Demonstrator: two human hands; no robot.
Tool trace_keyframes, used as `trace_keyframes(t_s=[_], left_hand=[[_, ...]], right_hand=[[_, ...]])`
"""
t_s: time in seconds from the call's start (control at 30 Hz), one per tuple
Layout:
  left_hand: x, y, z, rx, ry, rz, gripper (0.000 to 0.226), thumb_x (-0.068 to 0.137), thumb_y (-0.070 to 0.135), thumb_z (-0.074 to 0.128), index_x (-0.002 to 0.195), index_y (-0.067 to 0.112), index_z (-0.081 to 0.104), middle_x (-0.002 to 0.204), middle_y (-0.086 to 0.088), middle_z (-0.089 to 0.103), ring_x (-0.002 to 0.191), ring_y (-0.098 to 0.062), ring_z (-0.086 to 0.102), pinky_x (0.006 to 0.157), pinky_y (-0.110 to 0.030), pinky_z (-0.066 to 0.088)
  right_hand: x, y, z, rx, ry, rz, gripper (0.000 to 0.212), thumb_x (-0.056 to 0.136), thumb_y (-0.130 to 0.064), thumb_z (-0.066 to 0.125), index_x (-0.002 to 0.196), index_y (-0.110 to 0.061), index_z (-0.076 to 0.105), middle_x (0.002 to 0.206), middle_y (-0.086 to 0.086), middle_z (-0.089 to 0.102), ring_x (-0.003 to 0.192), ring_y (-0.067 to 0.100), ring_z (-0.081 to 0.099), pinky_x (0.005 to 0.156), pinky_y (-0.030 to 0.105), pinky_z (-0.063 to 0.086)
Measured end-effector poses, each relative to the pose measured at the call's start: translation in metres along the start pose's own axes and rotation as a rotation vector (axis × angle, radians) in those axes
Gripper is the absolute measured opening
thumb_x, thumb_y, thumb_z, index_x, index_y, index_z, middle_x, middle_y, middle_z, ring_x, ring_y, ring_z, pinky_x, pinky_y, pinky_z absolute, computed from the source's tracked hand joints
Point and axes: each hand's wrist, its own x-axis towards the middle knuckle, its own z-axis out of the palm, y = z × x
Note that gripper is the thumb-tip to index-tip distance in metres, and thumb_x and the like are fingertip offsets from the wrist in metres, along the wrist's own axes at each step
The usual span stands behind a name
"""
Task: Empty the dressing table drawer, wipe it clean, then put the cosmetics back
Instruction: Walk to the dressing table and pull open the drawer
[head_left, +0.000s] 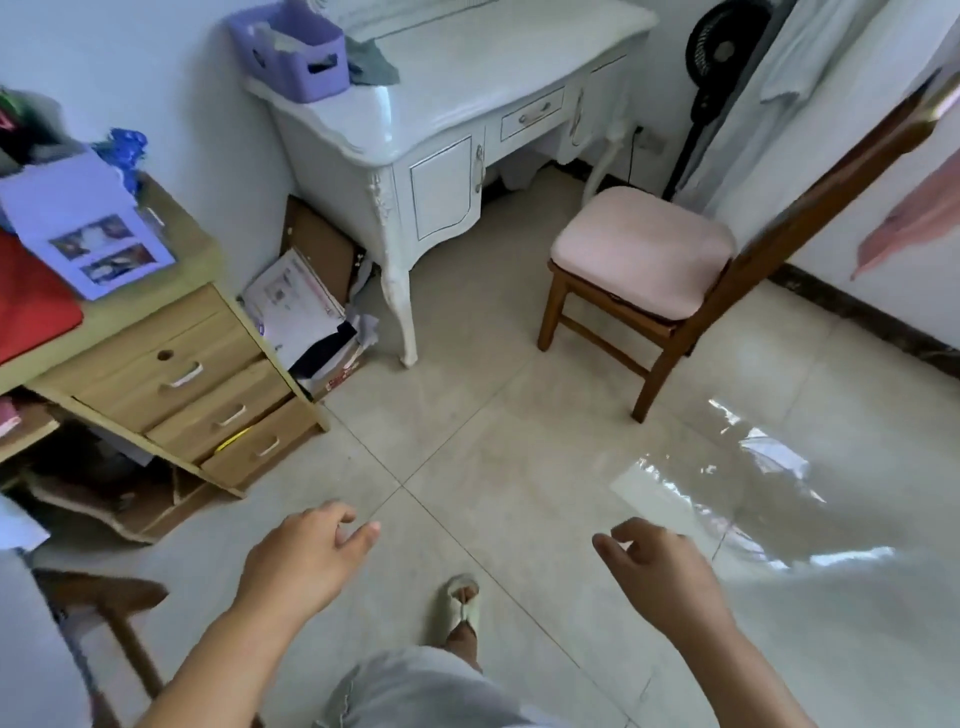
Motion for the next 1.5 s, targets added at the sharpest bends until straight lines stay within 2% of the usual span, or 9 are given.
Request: trace_keyframes(t_s=[0.13,0.33,0.57,0.7,0.9,1.03,1.13,1.3,1.5], left_hand=[[0.117,0.061,-0.056,-0.038,0.016,0.039,0.043,0.088,0.051,0.048,0.12,0.023,0.055,0.106,0.003,0.064,0.1,-0.019,0.057,0.084,-0.034,0.047],[0.256,0.194,-0.097,0.087,-0.017,0.266,0.044,0.088,0.056,0.044,0.123,0.03,0.051,0.112,0.009,0.061,0.104,-0.015,0.056,0.083,-0.027,0.044],[0.405,0.307,-0.096,0.151,-0.101,0.313,0.044,0.088,0.057,0.043,0.123,0.03,0.051,0.11,0.009,0.061,0.105,-0.015,0.057,0.086,-0.028,0.046],[0.484,0.349,-0.137,0.172,-0.039,0.285,0.044,0.088,0.058,0.042,0.123,0.032,0.05,0.109,0.01,0.061,0.103,-0.011,0.057,0.084,-0.026,0.045],[0.586,0.353,-0.193,0.037,0.04,0.103,0.042,0.087,0.056,0.045,0.121,0.032,0.052,0.098,0.013,0.061,0.094,-0.008,0.058,0.082,-0.027,0.046],[0.648,0.347,-0.212,-0.017,0.089,0.008,0.036,0.086,0.054,0.047,0.114,0.033,0.058,0.089,0.015,0.061,0.084,-0.005,0.058,0.078,-0.027,0.047],[0.714,0.36,-0.244,-0.045,0.159,0.041,0.034,0.088,0.052,0.047,0.114,0.034,0.057,0.088,0.016,0.06,0.079,-0.004,0.055,0.067,-0.023,0.041],[0.821,0.386,-0.302,-0.025,0.205,0.059,0.04,0.088,0.057,0.041,0.119,0.034,0.053,0.105,0.015,0.063,0.09,-0.006,0.058,0.072,-0.023,0.04],[0.887,0.411,-0.321,-0.051,0.145,0.014,0.041,0.088,0.059,0.04,0.119,0.036,0.051,0.105,0.015,0.062,0.095,-0.005,0.057,0.075,-0.023,0.04]], right_hand=[[0.101,-0.059,-0.061,0.027,0.045,-0.029,0.037,0.089,-0.05,0.047,0.113,-0.025,0.06,0.078,-0.008,0.063,0.077,0.014,0.053,0.057,0.022,0.037],[0.22,-0.079,-0.13,0.048,0.112,0.003,0.037,0.089,-0.049,0.048,0.111,-0.024,0.062,0.103,-0.002,0.069,0.098,0.017,0.061,0.07,0.027,0.046],[0.39,-0.067,-0.184,0.112,0.073,0.109,0.027,0.089,-0.047,0.051,0.098,-0.024,0.063,0.072,-0.005,0.068,0.071,0.01,0.06,0.058,0.025,0.044],[0.494,-0.106,-0.223,0.06,0.007,0.065,0.028,0.087,-0.049,0.049,0.096,-0.026,0.061,0.082,-0.004,0.068,0.084,0.018,0.063,0.064,0.028,0.043],[0.632,-0.208,-0.27,-0.01,-0.065,-0.171,0.03,0.089,-0.046,0.047,0.108,-0.025,0.059,0.101,-0.003,0.068,0.099,0.022,0.06,0.076,0.03,0.045],[0.713,-0.264,-0.282,0.002,-0.056,-0.24,0.032,0.09,-0.048,0.046,0.107,-0.025,0.059,0.087,-0.008,0.061,0.091,0.018,0.06,0.073,0.029,0.046],[0.772,-0.305,-0.29,0.014,-0.044,-0.248,0.031,0.089,-0.05,0.047,0.102,-0.026,0.06,0.09,-0.008,0.065,0.089,0.016,0.059,0.078,0.032,0.049],[0.853,-0.378,-0.316,-0.022,-0.051,-0.322,0.035,0.088,-0.053,0.047,0.11,-0.028,0.059,0.099,-0.008,0.066,0.095,0.015,0.06,0.081,0.031,0.049],[0.924,-0.426,-0.344,-0.025,-0.088,-0.391,0.036,0.089,-0.051,0.047,0.112,-0.026,0.059,0.094,-0.01,0.067,0.087,0.01,0.06,0.078,0.028,0.048]])
